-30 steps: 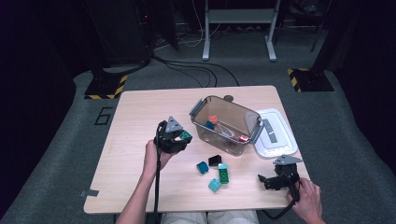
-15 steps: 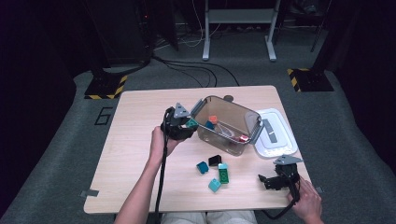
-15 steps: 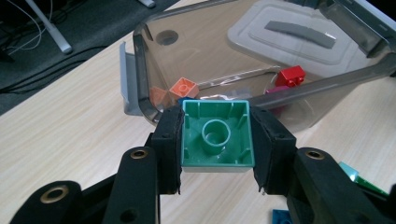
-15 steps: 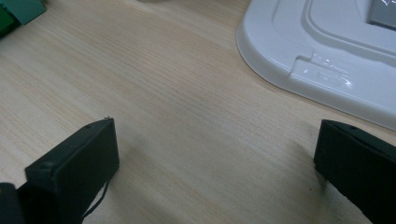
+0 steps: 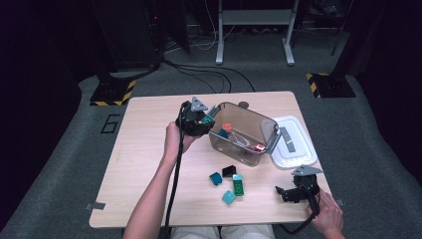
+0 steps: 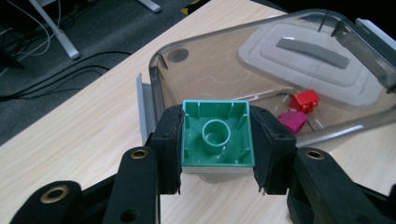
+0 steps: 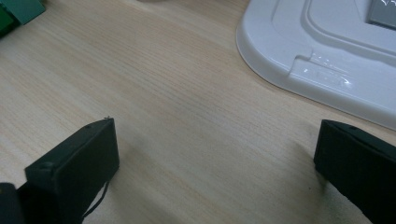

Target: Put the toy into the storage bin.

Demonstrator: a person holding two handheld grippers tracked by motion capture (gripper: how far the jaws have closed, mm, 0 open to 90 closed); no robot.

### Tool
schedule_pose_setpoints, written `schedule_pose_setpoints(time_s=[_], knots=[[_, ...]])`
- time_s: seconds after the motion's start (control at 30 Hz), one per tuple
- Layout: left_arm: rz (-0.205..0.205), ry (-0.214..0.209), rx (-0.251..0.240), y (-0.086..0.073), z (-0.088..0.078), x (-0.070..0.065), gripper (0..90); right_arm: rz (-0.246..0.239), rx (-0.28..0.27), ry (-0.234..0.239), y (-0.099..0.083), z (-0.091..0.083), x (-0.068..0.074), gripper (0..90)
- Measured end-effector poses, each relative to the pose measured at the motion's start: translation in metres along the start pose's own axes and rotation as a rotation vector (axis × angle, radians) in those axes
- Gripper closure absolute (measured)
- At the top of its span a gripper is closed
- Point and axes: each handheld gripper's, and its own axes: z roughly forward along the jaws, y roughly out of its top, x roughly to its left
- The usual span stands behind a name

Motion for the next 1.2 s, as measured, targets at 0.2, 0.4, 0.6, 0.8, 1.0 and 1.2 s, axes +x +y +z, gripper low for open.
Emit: schedule_pose_setpoints(time_s=[0.2,0.4,0.6,0.8,1.0,1.2], knots=[[-0.004,-0.003,0.033,0.014,0.019,0.003,58.6,-0.001,0.0,0.0,0.0,0.0,0.0,0.0],[-0.02,-0.008,0.081,0.017,0.042,0.007,58.5,0.001,-0.002,-0.004,0.0,0.0,0.0,0.0],[-0.034,-0.016,0.113,0.017,0.059,0.005,58.5,0.002,-0.001,-0.003,0.0,0.0,0.0,0.0],[-0.035,-0.006,0.155,0.018,0.073,0.003,58.4,0.002,-0.002,-0.004,0.0,0.0,0.0,0.0],[-0.063,0.0,0.168,0.016,0.077,0.003,40.8,-0.001,-0.001,-0.004,0.0,0.0,0.0,0.0],[-0.086,0.006,0.123,0.014,0.062,0.001,19.4,-0.001,-0.001,-0.004,0.0,0.0,0.0,0.0]])
